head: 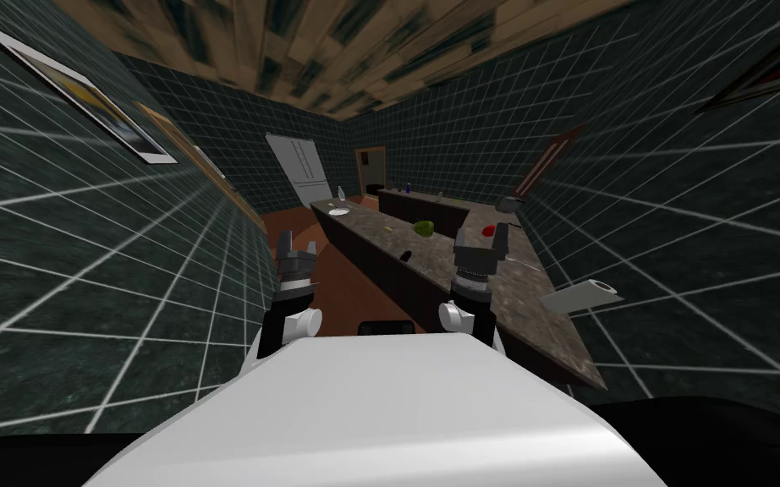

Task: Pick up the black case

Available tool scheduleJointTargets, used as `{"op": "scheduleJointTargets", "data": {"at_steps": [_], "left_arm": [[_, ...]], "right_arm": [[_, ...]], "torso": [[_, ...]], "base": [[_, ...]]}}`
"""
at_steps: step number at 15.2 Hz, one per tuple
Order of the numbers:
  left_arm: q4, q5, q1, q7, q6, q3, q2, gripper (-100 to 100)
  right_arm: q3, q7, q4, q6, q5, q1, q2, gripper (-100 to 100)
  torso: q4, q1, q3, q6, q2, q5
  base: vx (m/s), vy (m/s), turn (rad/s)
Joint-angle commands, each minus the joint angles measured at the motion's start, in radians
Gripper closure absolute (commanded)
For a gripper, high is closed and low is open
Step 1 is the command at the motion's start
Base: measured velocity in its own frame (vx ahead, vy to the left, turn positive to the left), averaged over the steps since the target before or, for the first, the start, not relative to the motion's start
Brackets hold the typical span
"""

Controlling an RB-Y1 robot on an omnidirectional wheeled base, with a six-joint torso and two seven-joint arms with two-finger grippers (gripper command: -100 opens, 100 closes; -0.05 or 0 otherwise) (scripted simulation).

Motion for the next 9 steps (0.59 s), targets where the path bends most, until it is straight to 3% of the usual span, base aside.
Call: {"op": "scheduleJointTargets", "data": {"at_steps": [1,4,8,9], "left_arm": [[0.0,0.0,0.0,0.0,0.0,0.0,0.0,0],[0.0,0.0,0.0,0.0,0.0,0.0,0.0,0],[0.0,0.0,0.0,0.0,0.0,0.0,0.0,0],[0.0,0.0,0.0,0.0,0.0,0.0,0.0,0]], "right_arm": [[-0.007,-0.013,-0.001,0.012,-0.008,0.008,-0.048,-100],[-0.015,-0.026,-0.002,0.024,-0.016,0.015,-0.081,-100],[-0.048,-0.091,-0.004,0.084,-0.056,0.053,-0.176,-100],[-0.048,-0.091,-0.004,0.084,-0.056,0.053,-0.176,-100]], "torso": [[0.0,0.0,0.0,0.0,0.0,0.0],[0.0,0.001,-0.001,0.0,-0.001,0.0],[-0.001,0.002,-0.002,0.0,-0.004,0.001],[-0.001,0.003,-0.003,0.0,-0.005,0.001]], "base": [[0.011,0.011,0.035],[0.025,0.017,0.04],[0.059,0.039,0.075],[0.055,0.038,0.07]]}}
